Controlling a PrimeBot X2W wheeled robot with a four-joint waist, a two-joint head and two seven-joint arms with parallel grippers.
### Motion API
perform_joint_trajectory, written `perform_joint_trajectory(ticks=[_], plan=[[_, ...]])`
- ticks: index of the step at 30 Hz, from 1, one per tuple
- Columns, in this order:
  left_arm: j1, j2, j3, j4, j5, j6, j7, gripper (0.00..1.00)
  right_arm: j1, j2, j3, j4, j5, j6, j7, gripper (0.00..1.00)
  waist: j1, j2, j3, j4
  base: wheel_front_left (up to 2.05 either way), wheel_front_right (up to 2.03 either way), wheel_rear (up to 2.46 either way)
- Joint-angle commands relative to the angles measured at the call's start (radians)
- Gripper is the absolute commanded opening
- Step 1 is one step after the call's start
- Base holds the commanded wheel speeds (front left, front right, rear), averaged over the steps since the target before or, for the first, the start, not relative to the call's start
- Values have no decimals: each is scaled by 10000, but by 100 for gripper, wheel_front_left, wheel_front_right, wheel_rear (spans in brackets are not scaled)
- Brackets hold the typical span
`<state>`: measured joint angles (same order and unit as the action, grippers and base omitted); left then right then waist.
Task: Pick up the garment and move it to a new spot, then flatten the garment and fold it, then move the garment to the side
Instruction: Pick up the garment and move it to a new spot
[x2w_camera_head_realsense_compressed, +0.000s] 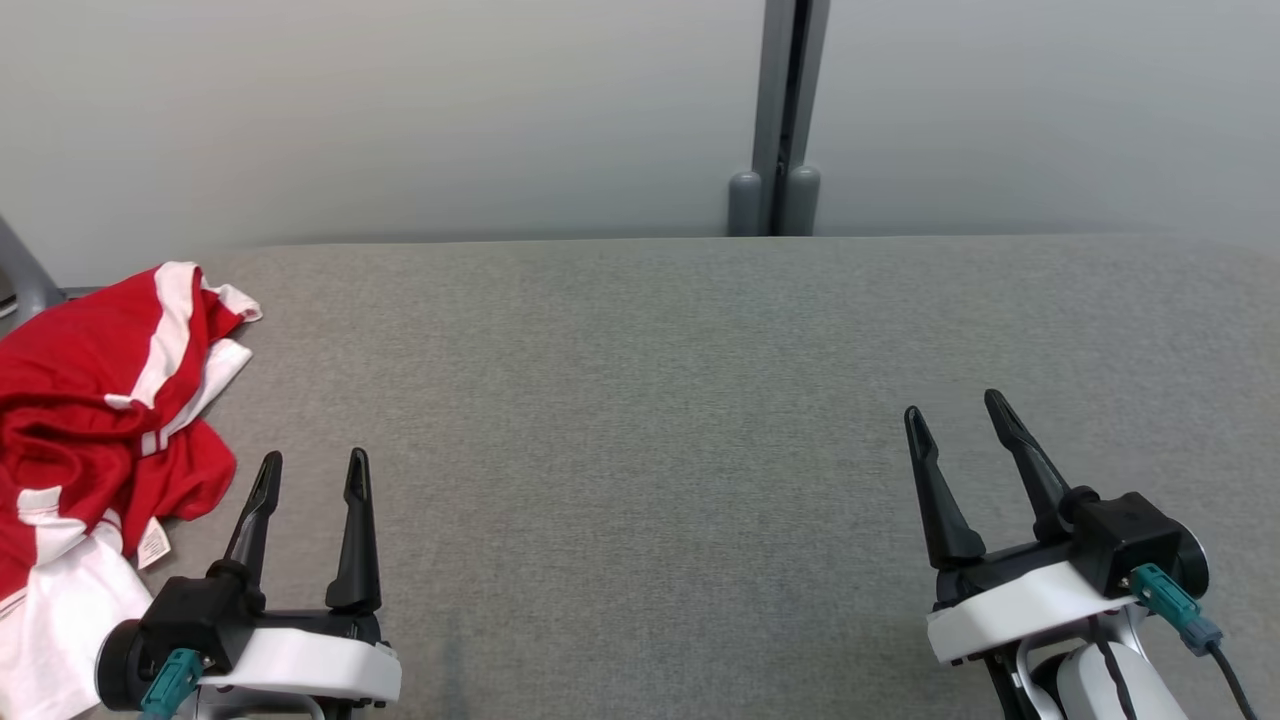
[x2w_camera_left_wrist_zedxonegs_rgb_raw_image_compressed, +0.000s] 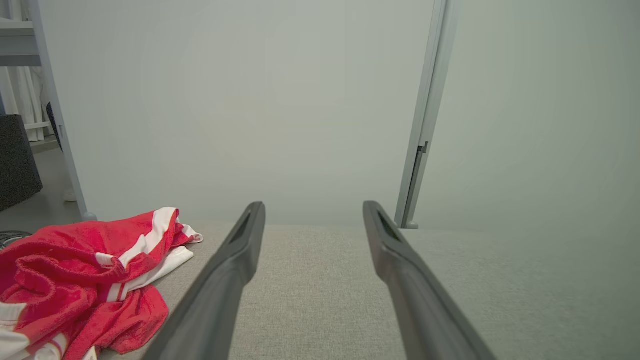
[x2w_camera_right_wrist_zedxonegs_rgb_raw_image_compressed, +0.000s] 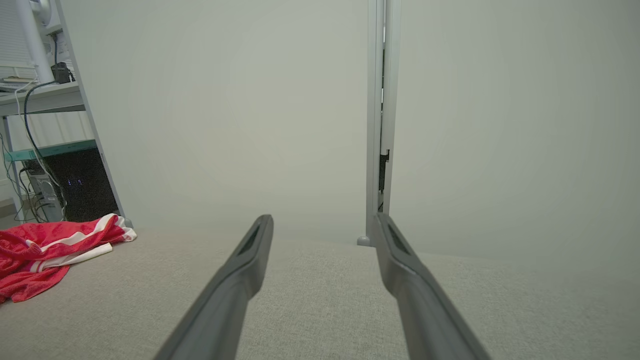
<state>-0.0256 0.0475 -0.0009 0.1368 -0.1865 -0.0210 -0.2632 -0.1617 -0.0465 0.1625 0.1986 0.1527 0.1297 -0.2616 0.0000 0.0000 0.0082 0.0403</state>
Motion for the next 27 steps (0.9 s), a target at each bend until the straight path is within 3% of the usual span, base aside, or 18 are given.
perform_joint_trajectory(ticks=[1,11,27], plan=[[-103,50,70,48,-65,79,-24,100,28,-73,24,10,54,19,-52,100,0,0,6,220,0,0,0],[-101,48,294,185,-138,159,-24,100,82,-75,185,66,164,19,-52,100,0,0,20,1350,0,0,0],[172,48,571,447,-32,201,-22,100,177,-72,709,304,594,19,-50,100,0,0,-140,3806,0,0,0]])
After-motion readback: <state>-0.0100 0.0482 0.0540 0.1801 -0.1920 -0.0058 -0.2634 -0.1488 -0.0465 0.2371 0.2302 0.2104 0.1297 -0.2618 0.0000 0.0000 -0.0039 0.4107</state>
